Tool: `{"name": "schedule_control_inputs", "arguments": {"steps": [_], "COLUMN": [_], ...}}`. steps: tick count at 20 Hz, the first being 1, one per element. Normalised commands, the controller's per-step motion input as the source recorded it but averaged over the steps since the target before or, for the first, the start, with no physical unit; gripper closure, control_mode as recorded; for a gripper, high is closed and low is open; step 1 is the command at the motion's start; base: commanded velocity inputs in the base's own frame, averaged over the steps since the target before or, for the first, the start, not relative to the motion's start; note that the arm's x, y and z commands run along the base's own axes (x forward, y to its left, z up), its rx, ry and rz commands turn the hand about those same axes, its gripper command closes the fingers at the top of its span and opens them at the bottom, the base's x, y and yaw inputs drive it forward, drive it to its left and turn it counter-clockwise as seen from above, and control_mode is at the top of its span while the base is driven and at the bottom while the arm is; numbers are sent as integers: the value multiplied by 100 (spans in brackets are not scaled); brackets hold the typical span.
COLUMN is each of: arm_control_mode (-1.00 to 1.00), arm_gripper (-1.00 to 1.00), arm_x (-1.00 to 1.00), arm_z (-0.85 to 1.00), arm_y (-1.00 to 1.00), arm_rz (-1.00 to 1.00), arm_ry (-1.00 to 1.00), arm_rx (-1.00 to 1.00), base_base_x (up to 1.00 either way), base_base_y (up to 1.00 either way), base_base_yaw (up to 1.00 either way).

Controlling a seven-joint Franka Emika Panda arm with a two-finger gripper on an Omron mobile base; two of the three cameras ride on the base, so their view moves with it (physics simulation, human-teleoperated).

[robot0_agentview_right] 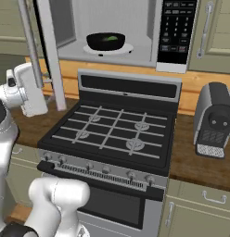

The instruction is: Pick the avocado from the sink and place it in the bowl. Then pick the bowl and place it in the microwave. Then close the microwave door and press the start button.

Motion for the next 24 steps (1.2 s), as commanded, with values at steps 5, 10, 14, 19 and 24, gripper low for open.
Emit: {"name": "schedule_control_inputs", "arguments": {"steps": [5,10,14,19,24], "arm_control_mode": [-100,-100,-100,-100,-100], "arm_gripper": [-100,-100,-100,-100,-100], "arm_x": [38,59,73,80,71], "arm_z": [18,36,41,31,18], "arm_y": [-81,-58,-44,-21,-4], "arm_rz": [42,37,31,24,20], "arm_ry": [3,13,15,17,16], "arm_rx": [13,12,11,8,5], "base_base_x": [0,0,0,0,0], "base_base_y": [0,0,0,0,0], "base_base_yaw": [0,0,0,0,0]}}
